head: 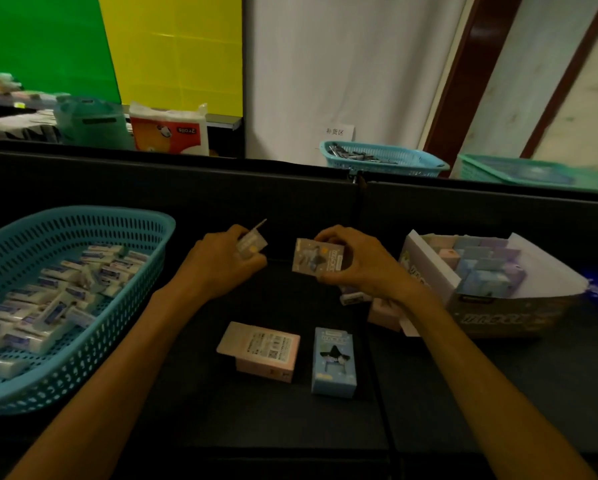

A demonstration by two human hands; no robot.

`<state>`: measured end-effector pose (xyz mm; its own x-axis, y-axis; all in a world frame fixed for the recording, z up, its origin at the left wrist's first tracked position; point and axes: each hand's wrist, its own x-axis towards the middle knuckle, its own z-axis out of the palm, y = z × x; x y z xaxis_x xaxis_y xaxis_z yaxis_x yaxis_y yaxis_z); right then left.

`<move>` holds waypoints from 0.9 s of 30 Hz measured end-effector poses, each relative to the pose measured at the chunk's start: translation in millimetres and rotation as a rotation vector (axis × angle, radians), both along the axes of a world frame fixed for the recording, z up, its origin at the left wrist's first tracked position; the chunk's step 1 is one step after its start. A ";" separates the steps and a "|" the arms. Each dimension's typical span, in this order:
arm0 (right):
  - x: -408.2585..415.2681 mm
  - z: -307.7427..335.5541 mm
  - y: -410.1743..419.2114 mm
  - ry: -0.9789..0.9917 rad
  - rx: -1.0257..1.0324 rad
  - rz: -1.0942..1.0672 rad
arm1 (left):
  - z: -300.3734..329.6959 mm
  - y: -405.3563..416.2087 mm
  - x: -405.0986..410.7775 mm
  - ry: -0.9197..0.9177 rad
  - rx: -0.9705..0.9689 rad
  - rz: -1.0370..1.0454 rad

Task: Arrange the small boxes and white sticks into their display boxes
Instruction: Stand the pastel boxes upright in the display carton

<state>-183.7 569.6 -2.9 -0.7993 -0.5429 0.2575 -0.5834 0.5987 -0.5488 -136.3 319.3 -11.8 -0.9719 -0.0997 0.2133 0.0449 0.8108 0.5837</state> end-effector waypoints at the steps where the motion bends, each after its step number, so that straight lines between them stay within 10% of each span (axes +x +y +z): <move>1: 1.8 5.0 7.5 0.021 -0.028 -0.007 | 4.4 6.1 -0.4 0.030 0.048 -0.025; 11: 16.0 64.4 115.2 0.286 -0.251 -0.242 | 39.8 96.9 -12.2 0.313 0.220 -0.199; 27: -12.5 71.7 258.7 0.267 -0.027 -0.378 | 71.8 237.4 -43.4 0.347 0.246 -0.448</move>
